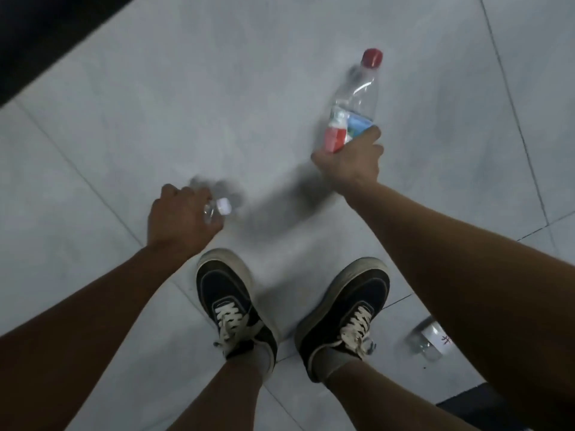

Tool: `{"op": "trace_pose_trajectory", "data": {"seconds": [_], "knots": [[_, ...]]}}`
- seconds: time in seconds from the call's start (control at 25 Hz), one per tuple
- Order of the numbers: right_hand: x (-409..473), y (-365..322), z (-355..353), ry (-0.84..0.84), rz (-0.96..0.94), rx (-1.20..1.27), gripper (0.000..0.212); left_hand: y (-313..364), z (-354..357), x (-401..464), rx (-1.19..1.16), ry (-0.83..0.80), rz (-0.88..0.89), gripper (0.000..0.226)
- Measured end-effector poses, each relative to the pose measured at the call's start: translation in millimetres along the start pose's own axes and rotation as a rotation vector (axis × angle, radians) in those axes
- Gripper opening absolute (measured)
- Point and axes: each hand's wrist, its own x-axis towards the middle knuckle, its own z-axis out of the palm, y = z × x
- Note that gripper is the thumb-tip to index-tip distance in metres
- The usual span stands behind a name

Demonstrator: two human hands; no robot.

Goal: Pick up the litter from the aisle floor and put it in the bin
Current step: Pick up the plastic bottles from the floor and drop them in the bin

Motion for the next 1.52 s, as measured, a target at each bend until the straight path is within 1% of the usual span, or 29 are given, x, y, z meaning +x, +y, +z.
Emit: {"op": "trace_pose_trajectory", "data": {"seconds": [0.08, 0.16, 0.24, 0.32, 0.4, 0.52, 0.64, 0.68, 0.76, 0.84, 0.96, 1.04, 1.12, 1.2, 1.32, 1.44, 1.52], "knots": [[-49, 9, -23, -0.08, -0.043, -0.059, 0.089, 12, -28, -30, -0.017, -0.044, -0.062, 0.042], [-112, 21, -56, -0.151, -0.113, -0.141, 0.08, 26, -70, -69, -0.118, -0.121, -0.155, 0.042], [-178, 28, -97, -0.225, -0.163, -0.205, 0.076, 40, -120, -114, -0.347, -0.176, -0.248, 0.039], [-252, 25, -144, -0.273, -0.213, -0.283, 0.077, 47, -185, -168, -0.579, -0.187, -0.316, 0.038], [-325, 13, -191, -0.289, -0.26, -0.358, 0.073, 49, -255, -221, -0.702, -0.18, -0.309, 0.037], [-428, -20, -258, -0.299, -0.358, -0.467, 0.072, 42, -366, -303, -0.766, -0.154, -0.255, 0.036], [-512, -63, -314, -0.302, -0.446, -0.633, 0.083, 23, -455, -383, -0.762, -0.064, -0.275, 0.038], [-533, -76, -328, -0.295, -0.473, -0.671, 0.084, 17, -476, -404, -0.756, -0.039, -0.293, 0.043], [-575, -103, -353, -0.26, -0.534, -0.731, 0.079, -1, -513, -447, -0.74, 0.025, -0.317, 0.054], [-620, -130, -372, -0.222, -0.591, -0.797, 0.075, -23, -543, -493, -0.722, 0.068, -0.345, 0.059], [-678, -166, -385, -0.173, -0.722, -0.868, 0.078, -57, -567, -555, -0.732, 0.119, -0.417, 0.048], [-704, -189, -384, -0.15, -0.803, -0.921, 0.082, -77, -570, -590, -0.771, 0.179, -0.512, 0.044], [-725, -213, -377, -0.14, -0.898, -0.964, 0.082, -94, -565, -622, -0.844, 0.254, -0.661, 0.044], [-739, -236, -366, -0.143, -0.996, -0.997, 0.077, -104, -556, -646, -0.961, 0.323, -0.835, 0.043], [-750, -270, -347, -0.185, -1.125, -1.101, 0.073, -107, -543, -668, -1.137, 0.371, -1.065, 0.045], [-752, -309, -326, -0.257, -1.244, -1.222, 0.079, -100, -540, -672, -1.223, 0.382, -1.196, 0.046], [-752, -338, -312, -0.311, -1.332, -1.27, 0.074, -95, -549, -669, -1.243, 0.397, -1.291, 0.045]]}}
